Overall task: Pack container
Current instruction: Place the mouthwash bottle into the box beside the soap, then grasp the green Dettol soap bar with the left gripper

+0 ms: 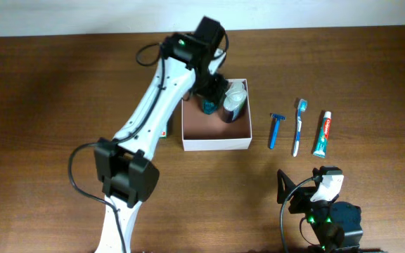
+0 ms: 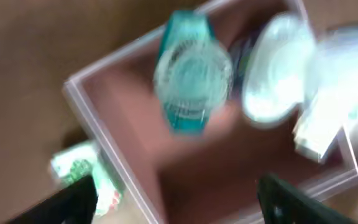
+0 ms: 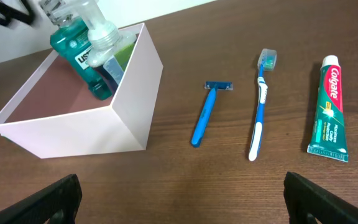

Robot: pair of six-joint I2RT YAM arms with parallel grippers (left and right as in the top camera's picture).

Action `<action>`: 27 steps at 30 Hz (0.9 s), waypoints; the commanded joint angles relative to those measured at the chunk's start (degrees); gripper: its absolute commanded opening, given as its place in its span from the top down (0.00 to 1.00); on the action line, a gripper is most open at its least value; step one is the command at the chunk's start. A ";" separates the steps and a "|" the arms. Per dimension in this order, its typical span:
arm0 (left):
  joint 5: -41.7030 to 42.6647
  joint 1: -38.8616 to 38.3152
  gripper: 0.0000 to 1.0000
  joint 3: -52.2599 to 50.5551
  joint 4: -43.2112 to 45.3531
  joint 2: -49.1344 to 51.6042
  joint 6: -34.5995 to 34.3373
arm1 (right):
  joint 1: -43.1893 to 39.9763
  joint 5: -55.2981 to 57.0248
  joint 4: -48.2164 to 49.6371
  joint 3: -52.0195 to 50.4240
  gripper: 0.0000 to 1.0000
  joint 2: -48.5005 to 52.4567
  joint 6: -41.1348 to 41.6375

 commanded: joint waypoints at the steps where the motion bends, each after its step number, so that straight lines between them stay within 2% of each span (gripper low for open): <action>1: -6.05 1.84 0.16 10.29 -8.72 -1.01 0.07 | -0.39 0.33 -0.04 -0.35 0.01 -0.42 -0.35; 3: -8.33 2.64 0.16 15.02 -14.14 -1.01 0.09 | -0.39 0.33 -0.04 -0.35 0.01 -0.42 -0.35; 9: -8.35 4.46 0.16 12.57 -14.12 -8.33 0.04 | -0.39 0.33 -0.04 -0.35 0.01 -0.42 -0.35; 12: -11.47 6.95 0.15 5.18 -14.12 -13.77 -0.07 | -0.39 0.33 -0.04 -0.35 0.01 -0.42 -0.35; 16: -8.63 12.96 0.14 -9.64 -13.25 -18.80 -1.64 | -0.39 0.33 -0.04 -0.35 0.01 -0.42 -0.35; 17: -6.78 14.23 0.14 -12.61 -12.04 -18.80 -1.64 | -0.37 0.33 -0.04 -0.35 0.01 -0.42 -0.35; 18: -2.27 16.09 0.14 -19.50 -6.38 -18.23 -1.42 | -0.39 0.33 -0.04 -0.35 0.01 -0.42 -0.35; 20: 0.33 17.05 0.14 -25.88 0.55 -17.75 -1.38 | -0.39 0.33 -0.04 -0.35 0.01 -0.42 -0.35; 24: 1.38 17.22 0.14 -37.51 13.92 -17.14 -0.52 | -0.37 0.33 -0.04 -0.35 0.01 -0.42 -0.35; 27: 1.38 17.20 0.14 -41.79 18.58 -16.57 -0.57 | -0.37 0.33 -0.04 -0.35 0.01 -0.42 -0.35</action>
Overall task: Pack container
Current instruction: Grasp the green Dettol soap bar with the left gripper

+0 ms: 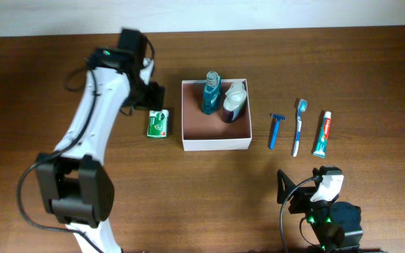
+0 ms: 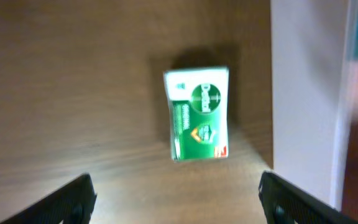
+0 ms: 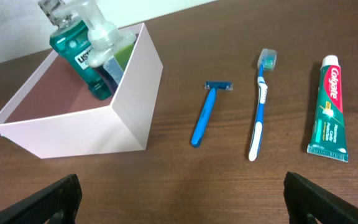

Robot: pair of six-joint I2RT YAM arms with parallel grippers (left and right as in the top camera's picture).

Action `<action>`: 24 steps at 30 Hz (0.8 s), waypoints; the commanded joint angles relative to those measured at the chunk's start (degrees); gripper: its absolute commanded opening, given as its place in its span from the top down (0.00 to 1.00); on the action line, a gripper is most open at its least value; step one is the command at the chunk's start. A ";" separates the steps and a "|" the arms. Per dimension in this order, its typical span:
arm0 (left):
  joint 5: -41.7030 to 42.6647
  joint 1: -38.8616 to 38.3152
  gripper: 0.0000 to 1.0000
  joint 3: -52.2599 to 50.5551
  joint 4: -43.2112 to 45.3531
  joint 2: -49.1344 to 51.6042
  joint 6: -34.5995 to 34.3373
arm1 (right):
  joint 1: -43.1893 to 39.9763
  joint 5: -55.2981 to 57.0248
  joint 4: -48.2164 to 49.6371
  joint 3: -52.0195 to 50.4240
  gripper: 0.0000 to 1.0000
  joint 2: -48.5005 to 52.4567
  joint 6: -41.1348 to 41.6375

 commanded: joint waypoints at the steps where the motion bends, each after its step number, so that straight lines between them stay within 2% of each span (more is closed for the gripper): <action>1: 2.56 -0.22 0.14 -5.60 4.50 0.42 0.26 | -0.39 0.33 -0.04 -0.35 0.01 -0.42 -0.33; 5: 2.75 -0.66 0.14 -10.27 10.12 3.63 0.24 | -0.39 0.33 -0.04 -0.35 0.01 -0.42 -0.33; 16: 4.59 -1.95 0.19 -10.40 12.59 10.34 0.24 | -0.39 0.33 -0.04 -0.35 0.01 -0.42 -0.33; 18: 4.57 -1.95 0.24 -10.40 12.63 10.75 0.22 | -0.37 0.33 -0.04 -0.35 0.01 -0.42 -0.33; 20: 4.59 -1.88 0.34 -10.40 12.46 11.37 0.22 | -0.39 0.33 -0.04 -0.35 0.01 -0.42 -0.33; 22: 4.50 -1.79 0.51 -10.40 11.96 11.52 0.22 | -0.37 0.33 -0.04 -0.35 0.01 -0.42 -0.33; 24: 4.44 -1.66 0.56 -10.21 11.19 11.34 0.22 | -0.39 0.33 -0.04 -0.35 0.01 -0.42 -0.33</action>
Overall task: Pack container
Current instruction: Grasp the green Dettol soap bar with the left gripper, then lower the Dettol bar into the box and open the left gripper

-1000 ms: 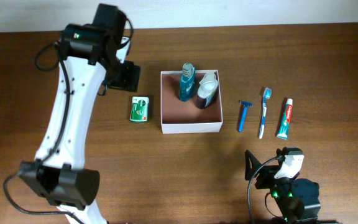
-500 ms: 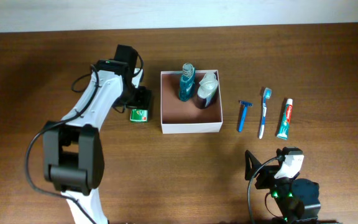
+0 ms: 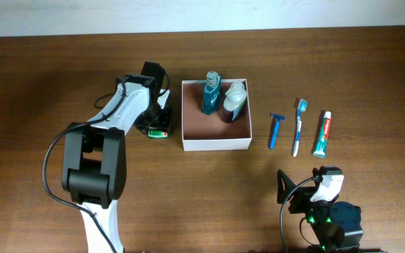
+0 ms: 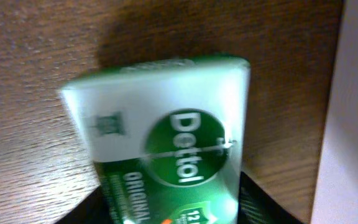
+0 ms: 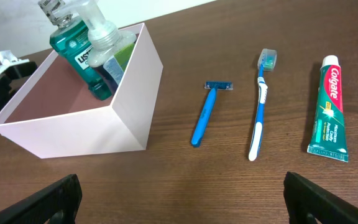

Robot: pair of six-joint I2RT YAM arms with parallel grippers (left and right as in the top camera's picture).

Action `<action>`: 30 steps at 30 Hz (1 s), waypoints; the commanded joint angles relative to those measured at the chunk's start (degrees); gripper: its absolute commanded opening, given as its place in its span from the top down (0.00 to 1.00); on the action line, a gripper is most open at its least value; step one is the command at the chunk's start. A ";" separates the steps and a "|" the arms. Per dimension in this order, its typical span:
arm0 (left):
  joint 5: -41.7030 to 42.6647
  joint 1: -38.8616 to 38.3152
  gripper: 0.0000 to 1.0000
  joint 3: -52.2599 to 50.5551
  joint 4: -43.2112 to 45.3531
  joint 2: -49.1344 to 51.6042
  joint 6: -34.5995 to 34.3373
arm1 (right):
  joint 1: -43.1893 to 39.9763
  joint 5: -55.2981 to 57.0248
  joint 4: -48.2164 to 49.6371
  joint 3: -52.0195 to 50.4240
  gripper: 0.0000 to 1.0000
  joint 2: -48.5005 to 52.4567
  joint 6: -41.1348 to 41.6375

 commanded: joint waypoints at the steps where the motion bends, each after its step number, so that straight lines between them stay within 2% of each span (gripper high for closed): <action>1: 0.37 0.42 0.57 0.52 -1.75 1.14 -0.02 | -0.37 0.33 -0.04 -0.35 0.01 -0.42 -0.35; 6: 0.42 1.99 0.64 8.28 -10.08 -0.87 -0.70 | -0.39 0.33 -0.04 -0.35 0.01 -0.42 -0.35; 9: 0.55 2.25 0.67 17.99 -17.57 -3.15 -1.31 | -0.39 0.33 -0.04 -0.35 0.01 -0.42 -0.35; 14: 1.07 -1.07 0.67 29.59 -24.85 -5.75 -3.39 | -0.39 0.33 -0.04 -0.35 0.01 -0.42 -0.35; 20: 1.05 -6.40 0.67 29.79 -22.05 -6.08 -10.21 | -0.39 0.33 -0.04 -0.35 0.01 -0.42 -0.35; 27: 1.05 -9.79 0.67 21.88 -12.96 -5.09 -17.57 | -0.39 0.33 -0.04 -0.35 0.01 -0.42 -0.35; 30: 1.07 -10.08 0.59 20.09 -11.32 -4.52 -17.55 | -0.37 0.33 -0.07 -0.35 0.01 -0.42 -0.35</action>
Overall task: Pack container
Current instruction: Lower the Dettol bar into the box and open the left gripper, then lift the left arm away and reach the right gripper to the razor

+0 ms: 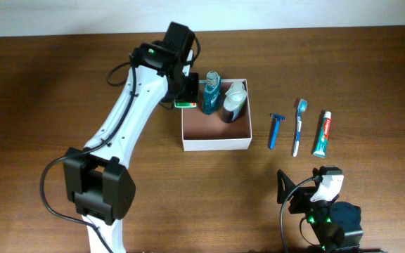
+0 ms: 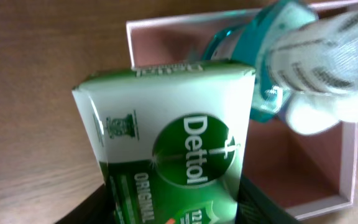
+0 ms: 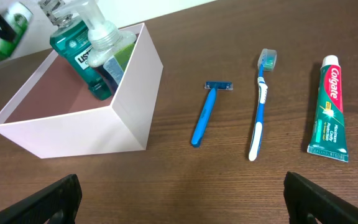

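Note:
My left gripper (image 1: 183, 98) is shut on a green Dettol soap box (image 2: 176, 152), held in the air at the far left corner of the open pink-white box (image 1: 216, 145). Inside that box stand a teal mouthwash bottle (image 1: 210, 92) and a clear-capped bottle (image 1: 233, 100). To the right of the box a blue razor (image 1: 275, 131), a blue-white toothbrush (image 1: 298, 126) and a Colgate tube (image 1: 321, 133) lie on the table. My right gripper (image 3: 182, 205) rests low at the table's front edge, open, with nothing between its fingers.
The wooden table (image 1: 48, 91) carries only these items. A white wall strip runs along its far edge. The left arm reaches diagonally from the front left towards the box.
The left gripper was down over the soap box on the table left of the pink box. Now it holds the soap in the air at the box's far left corner.
First the left gripper hovered open over the box beside the mouthwash bottle. Then it was left of the box, above the soap lying on the table. After that it sat down around the soap, and now it holds it lifted at the box. The right arm stayed still.

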Robot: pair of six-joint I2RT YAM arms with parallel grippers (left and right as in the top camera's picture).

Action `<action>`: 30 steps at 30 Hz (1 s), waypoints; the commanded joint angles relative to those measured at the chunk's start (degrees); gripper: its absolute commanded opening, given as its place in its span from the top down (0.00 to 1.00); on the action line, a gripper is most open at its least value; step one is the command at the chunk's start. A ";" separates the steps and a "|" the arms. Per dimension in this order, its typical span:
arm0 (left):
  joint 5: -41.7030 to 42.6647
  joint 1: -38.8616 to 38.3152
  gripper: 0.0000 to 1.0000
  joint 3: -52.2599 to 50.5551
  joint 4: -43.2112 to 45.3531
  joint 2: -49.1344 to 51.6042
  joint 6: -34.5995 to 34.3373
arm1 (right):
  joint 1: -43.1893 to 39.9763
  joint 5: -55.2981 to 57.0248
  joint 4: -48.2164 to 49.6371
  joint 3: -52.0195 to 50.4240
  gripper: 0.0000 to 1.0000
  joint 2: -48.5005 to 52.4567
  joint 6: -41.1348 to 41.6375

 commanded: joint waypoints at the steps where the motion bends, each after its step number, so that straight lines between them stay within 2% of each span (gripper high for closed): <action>1: 0.22 -0.37 0.54 -2.25 1.51 1.68 -2.62 | -0.39 0.31 -0.04 -0.35 0.01 -0.42 -0.31; 4: 1.11 -0.42 0.33 -2.45 2.03 2.29 -1.75 | -0.37 0.31 -0.04 -0.35 0.01 -0.42 -0.31; 6: 1.11 -0.42 0.28 -2.43 2.19 2.32 -1.75 | -0.39 0.31 -0.04 -0.35 0.01 -0.42 -0.31; 13: 3.43 0.00 0.28 -1.68 0.13 2.19 -1.79 | -0.39 0.31 -0.04 -0.35 0.01 -0.42 -0.31; 18: 3.34 4.42 0.28 6.38 -10.97 0.90 -0.31 | -0.39 0.31 -0.04 -0.35 0.01 -0.42 -0.31; 22: -3.28 9.53 0.27 15.43 -20.57 -1.92 3.85 | -0.39 0.31 -0.04 -0.35 0.01 -0.42 -0.31; 25: -10.71 12.98 0.22 19.47 -25.94 -4.92 4.15 | -0.37 0.31 -0.04 -0.35 0.01 -0.42 -0.31; 29: -12.07 16.48 0.19 20.09 -29.22 -9.05 4.09 | -0.39 0.31 -0.04 -0.35 0.01 -0.42 -0.31; 30: -11.74 17.11 0.13 20.06 -29.22 -10.01 4.09 | -0.39 0.31 -0.04 -0.35 0.01 -0.42 -0.31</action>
